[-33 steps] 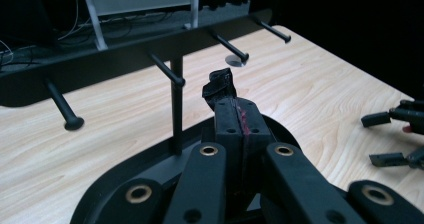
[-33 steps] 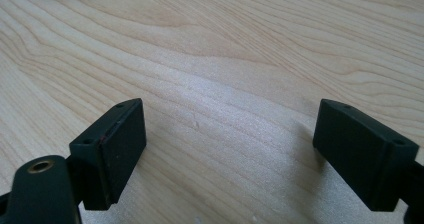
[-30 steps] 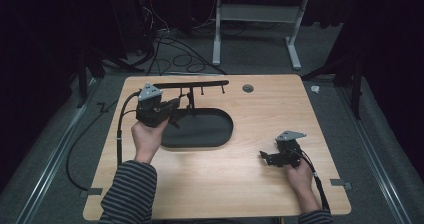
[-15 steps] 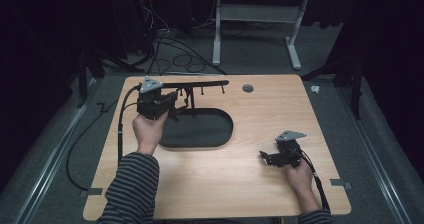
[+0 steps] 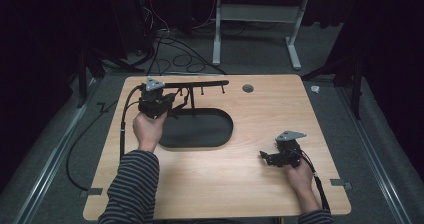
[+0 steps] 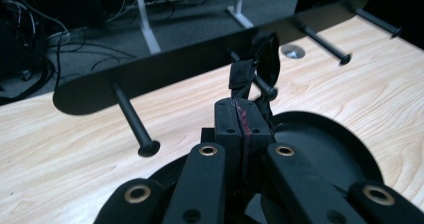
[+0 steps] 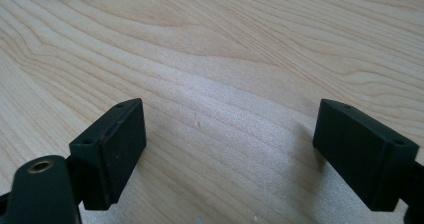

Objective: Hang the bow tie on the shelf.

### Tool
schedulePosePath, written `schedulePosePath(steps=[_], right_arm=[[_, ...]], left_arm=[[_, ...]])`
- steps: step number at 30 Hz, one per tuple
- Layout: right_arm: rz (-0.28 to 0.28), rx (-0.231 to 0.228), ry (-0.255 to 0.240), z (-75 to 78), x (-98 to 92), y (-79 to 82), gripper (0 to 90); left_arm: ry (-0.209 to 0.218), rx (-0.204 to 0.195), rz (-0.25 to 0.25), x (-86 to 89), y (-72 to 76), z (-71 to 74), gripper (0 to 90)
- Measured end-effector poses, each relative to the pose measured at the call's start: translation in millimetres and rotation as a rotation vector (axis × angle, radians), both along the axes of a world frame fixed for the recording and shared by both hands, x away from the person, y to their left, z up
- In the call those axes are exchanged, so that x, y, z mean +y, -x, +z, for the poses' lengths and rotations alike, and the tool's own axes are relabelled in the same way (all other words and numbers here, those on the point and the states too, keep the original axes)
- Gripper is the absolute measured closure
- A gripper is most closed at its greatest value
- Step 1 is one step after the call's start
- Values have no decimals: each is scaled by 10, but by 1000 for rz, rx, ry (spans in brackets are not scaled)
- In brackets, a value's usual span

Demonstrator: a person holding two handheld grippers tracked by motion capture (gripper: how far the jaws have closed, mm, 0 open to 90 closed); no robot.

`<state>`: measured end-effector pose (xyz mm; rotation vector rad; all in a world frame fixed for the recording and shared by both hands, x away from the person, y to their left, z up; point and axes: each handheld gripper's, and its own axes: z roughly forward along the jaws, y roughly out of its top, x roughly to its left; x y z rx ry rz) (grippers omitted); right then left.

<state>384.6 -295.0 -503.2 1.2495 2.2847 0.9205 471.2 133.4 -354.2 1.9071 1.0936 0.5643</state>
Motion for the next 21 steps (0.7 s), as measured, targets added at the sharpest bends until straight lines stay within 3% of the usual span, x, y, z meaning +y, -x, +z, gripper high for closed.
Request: schedulePosePath(steps=[21], right_arm=[[0,0,0,0,0,0,144]], left_arm=[[-29,31,10,-12,-29,-41,850]])
